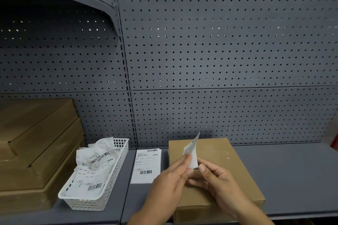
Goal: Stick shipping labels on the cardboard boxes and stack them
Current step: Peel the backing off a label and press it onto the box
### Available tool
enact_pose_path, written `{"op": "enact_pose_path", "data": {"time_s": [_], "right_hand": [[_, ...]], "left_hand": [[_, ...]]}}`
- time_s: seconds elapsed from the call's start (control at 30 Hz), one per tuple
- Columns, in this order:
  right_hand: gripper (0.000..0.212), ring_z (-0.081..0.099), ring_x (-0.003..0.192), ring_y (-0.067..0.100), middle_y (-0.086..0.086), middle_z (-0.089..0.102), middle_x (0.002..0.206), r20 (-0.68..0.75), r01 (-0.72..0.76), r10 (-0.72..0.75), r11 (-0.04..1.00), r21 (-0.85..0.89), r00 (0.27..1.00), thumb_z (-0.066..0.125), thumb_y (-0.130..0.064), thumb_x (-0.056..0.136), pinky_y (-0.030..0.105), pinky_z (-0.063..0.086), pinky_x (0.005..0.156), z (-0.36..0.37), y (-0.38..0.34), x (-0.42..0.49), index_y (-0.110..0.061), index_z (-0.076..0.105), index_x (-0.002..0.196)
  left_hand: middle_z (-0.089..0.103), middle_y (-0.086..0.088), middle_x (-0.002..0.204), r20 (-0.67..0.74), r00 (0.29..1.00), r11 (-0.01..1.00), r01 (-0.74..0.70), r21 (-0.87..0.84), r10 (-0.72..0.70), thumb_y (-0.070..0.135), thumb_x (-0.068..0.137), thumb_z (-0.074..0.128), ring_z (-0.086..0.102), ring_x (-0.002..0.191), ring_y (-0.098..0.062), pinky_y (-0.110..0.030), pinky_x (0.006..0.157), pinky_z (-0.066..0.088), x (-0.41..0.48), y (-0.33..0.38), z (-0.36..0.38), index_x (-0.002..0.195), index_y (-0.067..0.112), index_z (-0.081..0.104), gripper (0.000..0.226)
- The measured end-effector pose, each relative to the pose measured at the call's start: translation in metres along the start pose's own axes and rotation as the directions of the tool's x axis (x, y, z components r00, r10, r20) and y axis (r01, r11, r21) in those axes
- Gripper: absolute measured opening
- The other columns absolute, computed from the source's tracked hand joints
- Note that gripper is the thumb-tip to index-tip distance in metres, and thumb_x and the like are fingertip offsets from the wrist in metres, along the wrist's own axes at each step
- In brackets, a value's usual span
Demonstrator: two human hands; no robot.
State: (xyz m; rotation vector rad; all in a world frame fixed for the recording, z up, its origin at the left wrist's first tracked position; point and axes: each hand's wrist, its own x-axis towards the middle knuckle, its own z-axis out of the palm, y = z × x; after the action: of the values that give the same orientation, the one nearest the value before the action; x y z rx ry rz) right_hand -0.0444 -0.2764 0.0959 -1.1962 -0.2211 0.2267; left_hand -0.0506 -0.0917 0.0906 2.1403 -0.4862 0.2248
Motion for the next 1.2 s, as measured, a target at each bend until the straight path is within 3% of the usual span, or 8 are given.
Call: {"op": "enact_pose_path", "data": {"time_s": [0.17, 0.37, 0.5, 0.7, 0.87, 0.97, 1.1, 1.2], "right_hand": [[0.073, 0.071, 0.11, 0.03, 0.025, 0.071, 0.124, 0.009, 0.014, -0.014, 1.0, -0.013, 1.0, 0.089, -0.053, 0.071, 0.038, 0.059, 0.092, 0.002, 0.0, -0.001, -0.015, 0.071, 0.131], [0.075, 0.07, 0.11, 0.032, 0.025, 0.071, 0.125, 0.029, 0.01, -0.01, 1.0, 0.005, 1.0, 0.089, -0.053, 0.07, 0.037, 0.06, 0.091, 0.002, -0.002, -0.001, -0.012, 0.071, 0.13], [0.076, 0.072, 0.099, 0.028, 0.026, 0.074, 0.115, 0.035, 0.012, -0.012, 1.0, 0.018, 0.999, 0.092, -0.053, 0.066, 0.036, 0.061, 0.088, 0.001, -0.001, -0.001, -0.013, 0.072, 0.128], [0.08, 0.071, 0.085, 0.026, 0.027, 0.074, 0.107, 0.005, 0.032, -0.032, 0.999, 0.038, 0.999, 0.096, -0.052, 0.06, 0.034, 0.062, 0.08, -0.001, 0.001, 0.001, -0.009, 0.074, 0.124], [0.091, 0.071, 0.078, 0.028, 0.029, 0.072, 0.098, -0.043, 0.063, -0.06, 0.996, 0.057, 0.997, 0.097, -0.049, 0.057, 0.033, 0.061, 0.073, -0.003, 0.003, 0.0, 0.002, 0.069, 0.127], [0.089, 0.07, 0.075, 0.031, 0.031, 0.071, 0.092, -0.074, 0.09, -0.086, 0.994, 0.064, 0.994, 0.1, -0.047, 0.052, 0.034, 0.061, 0.069, -0.002, 0.002, -0.002, 0.002, 0.072, 0.12], [0.079, 0.071, 0.077, 0.032, 0.024, 0.071, 0.095, -0.087, 0.121, -0.119, 0.992, 0.025, 0.989, 0.103, -0.043, 0.048, 0.033, 0.061, 0.07, 0.0, -0.002, -0.008, -0.014, 0.078, 0.117], [0.076, 0.069, 0.074, 0.03, 0.025, 0.071, 0.096, -0.095, 0.138, -0.138, 0.99, -0.007, 0.986, 0.101, -0.045, 0.052, 0.031, 0.06, 0.07, 0.002, -0.003, -0.01, -0.016, 0.078, 0.118]], "left_hand": [[0.033, 0.045, 0.153, 0.006, 1.0, 0.999, -0.018, 0.027, 0.018, 0.044, 0.106, 0.049, 0.032, 0.141, 0.021, -0.01, 0.116, 0.03, 0.001, -0.001, -0.002, 0.149, 0.055, 0.042, 0.045], [0.028, 0.052, 0.149, 0.0, 0.999, 0.999, -0.033, 0.042, 0.033, 0.043, 0.106, 0.049, 0.032, 0.14, 0.022, -0.007, 0.114, 0.031, -0.001, 0.002, -0.003, 0.148, 0.054, 0.042, 0.045], [0.025, 0.053, 0.149, 0.001, 0.999, 0.999, -0.037, 0.036, 0.037, 0.038, 0.107, 0.051, 0.032, 0.139, 0.023, -0.003, 0.111, 0.029, -0.001, 0.004, -0.004, 0.147, 0.054, 0.043, 0.044], [0.042, 0.037, 0.151, -0.017, 0.999, 0.999, -0.051, 0.003, 0.051, 0.026, 0.106, 0.055, 0.043, 0.132, 0.023, -0.001, 0.107, 0.032, 0.001, 0.009, -0.007, 0.148, 0.043, 0.049, 0.045], [0.04, 0.061, 0.13, -0.043, 0.999, 0.997, -0.029, 0.076, 0.033, 0.041, 0.105, 0.053, 0.048, 0.12, 0.027, 0.001, 0.092, 0.037, 0.0, 0.018, -0.007, 0.139, 0.067, 0.04, 0.044], [0.054, 0.054, 0.113, -0.044, 0.999, 0.995, 0.001, 0.103, 0.004, 0.047, 0.104, 0.051, 0.056, 0.104, 0.022, -0.001, 0.081, 0.039, -0.003, 0.021, -0.004, 0.14, 0.075, 0.032, 0.05], [0.06, 0.043, 0.126, -0.056, 0.998, 0.996, 0.007, 0.091, -0.001, 0.051, 0.104, 0.047, 0.058, 0.106, 0.021, -0.002, 0.082, 0.041, -0.005, 0.023, 0.0, 0.142, 0.074, 0.03, 0.047], [0.059, 0.039, 0.132, -0.04, 0.999, 0.999, -0.001, 0.055, 0.003, 0.056, 0.103, 0.042, 0.059, 0.115, 0.016, -0.012, 0.093, 0.048, -0.006, 0.027, 0.0, 0.144, 0.071, 0.033, 0.044]]}}
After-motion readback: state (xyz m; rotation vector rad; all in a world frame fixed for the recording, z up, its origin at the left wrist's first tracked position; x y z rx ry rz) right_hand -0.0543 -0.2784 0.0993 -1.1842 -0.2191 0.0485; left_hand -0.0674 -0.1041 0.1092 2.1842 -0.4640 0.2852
